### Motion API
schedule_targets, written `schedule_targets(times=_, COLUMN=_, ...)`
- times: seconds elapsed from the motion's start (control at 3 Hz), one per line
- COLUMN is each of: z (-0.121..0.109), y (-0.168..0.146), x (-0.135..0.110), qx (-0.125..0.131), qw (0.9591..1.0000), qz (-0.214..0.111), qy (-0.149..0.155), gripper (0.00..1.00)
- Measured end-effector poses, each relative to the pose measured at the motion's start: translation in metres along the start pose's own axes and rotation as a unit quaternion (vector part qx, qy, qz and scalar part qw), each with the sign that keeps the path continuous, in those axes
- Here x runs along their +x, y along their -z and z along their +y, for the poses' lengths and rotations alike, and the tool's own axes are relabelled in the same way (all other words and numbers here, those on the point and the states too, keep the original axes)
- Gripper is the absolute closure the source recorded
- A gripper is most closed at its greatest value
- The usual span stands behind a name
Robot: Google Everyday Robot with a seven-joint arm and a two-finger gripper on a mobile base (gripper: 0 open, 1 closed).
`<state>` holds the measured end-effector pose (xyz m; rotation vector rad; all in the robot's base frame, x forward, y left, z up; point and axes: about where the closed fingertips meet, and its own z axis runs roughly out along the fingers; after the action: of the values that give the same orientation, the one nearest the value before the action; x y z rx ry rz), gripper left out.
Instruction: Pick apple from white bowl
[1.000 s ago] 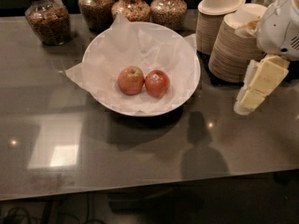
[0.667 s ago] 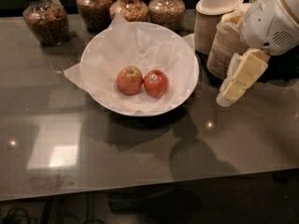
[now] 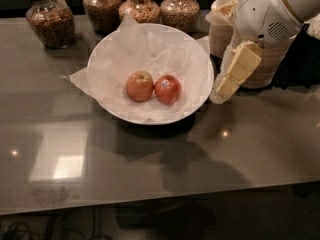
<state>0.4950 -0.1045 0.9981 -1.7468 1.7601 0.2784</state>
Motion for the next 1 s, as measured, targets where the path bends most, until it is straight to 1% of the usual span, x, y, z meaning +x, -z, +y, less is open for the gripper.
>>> schedule_targets(times=0.33, z=-0.005, y=-0.027, x=-0.006, qx=-0.006, qw=0.9996, qz=-0.026, qy=-0.009, gripper=0.00)
schedule_targets(times=0.67, z=-0.018, y=-0.064, x=-0.022, qx=-0.016, qw=0.9984, qz=-0.053, qy=-0.006, gripper=0.00)
schedule_targets(times=1.0, z=-0.026, y=-0.093, x=-0.032, qx=-0.031, qw=0.9975, qz=-0.064, qy=-0.002, gripper=0.00)
